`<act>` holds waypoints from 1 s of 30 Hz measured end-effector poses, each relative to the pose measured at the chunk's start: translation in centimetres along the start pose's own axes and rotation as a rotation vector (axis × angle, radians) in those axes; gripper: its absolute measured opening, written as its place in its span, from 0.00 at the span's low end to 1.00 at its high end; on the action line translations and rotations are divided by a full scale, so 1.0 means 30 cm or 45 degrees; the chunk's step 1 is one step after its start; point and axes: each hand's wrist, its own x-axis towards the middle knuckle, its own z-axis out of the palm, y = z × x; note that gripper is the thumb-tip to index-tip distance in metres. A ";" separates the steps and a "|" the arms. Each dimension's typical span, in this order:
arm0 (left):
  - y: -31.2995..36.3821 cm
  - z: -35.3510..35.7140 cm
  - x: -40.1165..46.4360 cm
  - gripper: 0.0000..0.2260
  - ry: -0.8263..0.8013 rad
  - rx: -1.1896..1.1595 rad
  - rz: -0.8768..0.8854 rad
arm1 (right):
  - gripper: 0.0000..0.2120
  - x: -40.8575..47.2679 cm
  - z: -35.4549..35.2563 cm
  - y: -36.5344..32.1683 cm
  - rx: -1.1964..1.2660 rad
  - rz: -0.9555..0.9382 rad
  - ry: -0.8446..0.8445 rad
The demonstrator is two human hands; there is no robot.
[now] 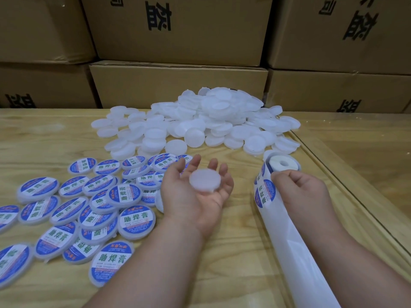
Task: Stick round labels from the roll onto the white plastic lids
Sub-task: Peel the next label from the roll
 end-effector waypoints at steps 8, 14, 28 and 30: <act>-0.081 -0.007 -0.013 0.13 -0.117 1.243 0.565 | 0.16 0.010 -0.001 0.018 0.022 -0.067 -0.019; -0.123 -0.037 -0.031 0.13 -0.465 1.723 0.585 | 0.13 0.011 0.003 0.015 0.218 -0.031 -0.232; -0.114 -0.040 -0.015 0.14 -0.447 1.739 0.489 | 0.10 0.006 0.014 0.012 0.197 -0.153 -0.372; -0.117 -0.039 -0.016 0.14 -0.464 1.745 0.486 | 0.11 0.002 0.017 0.013 0.197 -0.163 -0.368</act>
